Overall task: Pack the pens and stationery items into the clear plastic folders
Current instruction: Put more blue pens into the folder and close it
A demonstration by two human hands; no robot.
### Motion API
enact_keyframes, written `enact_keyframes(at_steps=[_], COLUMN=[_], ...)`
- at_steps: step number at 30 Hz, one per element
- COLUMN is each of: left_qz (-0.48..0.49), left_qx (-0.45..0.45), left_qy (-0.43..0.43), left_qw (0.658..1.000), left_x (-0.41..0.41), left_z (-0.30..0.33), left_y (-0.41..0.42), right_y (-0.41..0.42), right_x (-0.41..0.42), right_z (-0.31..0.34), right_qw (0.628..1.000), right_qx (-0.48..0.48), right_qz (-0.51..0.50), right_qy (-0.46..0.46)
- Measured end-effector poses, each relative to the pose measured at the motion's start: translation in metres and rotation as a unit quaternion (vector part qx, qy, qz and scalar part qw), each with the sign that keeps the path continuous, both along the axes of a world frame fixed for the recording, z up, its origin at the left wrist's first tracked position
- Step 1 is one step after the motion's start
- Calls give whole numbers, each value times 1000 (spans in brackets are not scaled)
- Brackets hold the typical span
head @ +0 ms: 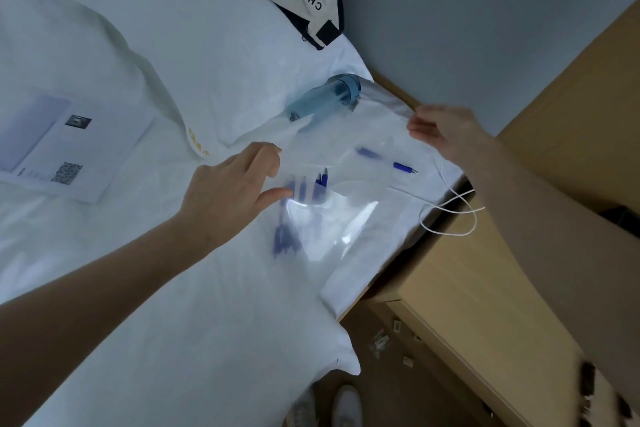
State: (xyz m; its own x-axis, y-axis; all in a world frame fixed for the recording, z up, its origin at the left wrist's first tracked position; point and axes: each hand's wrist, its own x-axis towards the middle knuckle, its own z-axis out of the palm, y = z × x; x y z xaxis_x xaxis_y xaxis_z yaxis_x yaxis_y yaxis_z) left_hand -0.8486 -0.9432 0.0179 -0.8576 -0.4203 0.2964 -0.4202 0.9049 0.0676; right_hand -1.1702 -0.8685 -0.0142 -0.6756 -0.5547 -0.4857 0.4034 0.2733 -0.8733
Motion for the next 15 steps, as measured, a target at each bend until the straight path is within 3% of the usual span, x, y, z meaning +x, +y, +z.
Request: enact_keyframes(at_steps=[3,7,9,12,15], left_qz=[14,12,8,9,11], left_qx=[-13,-7,-4,0,1], left_qy=[8,33,45,59,64], left_qw=[1000,999,999,998,998], left_x=[-8,-17,-22,-31,-39], left_z=[-5,-17,-23,-31,-36], left_y=[-12,-27,-33,-42,-47], right_y=[13,22,22,18,10], right_x=[-17,-31,-32,-29,-28], right_z=[-40,-85,-106,-130,-149], right_qw=[982,914,897,900,867], right_qx=[131,248,277,283,326], right_qz=[37,129,170,169,193], right_qy=[130,294,300,284,323])
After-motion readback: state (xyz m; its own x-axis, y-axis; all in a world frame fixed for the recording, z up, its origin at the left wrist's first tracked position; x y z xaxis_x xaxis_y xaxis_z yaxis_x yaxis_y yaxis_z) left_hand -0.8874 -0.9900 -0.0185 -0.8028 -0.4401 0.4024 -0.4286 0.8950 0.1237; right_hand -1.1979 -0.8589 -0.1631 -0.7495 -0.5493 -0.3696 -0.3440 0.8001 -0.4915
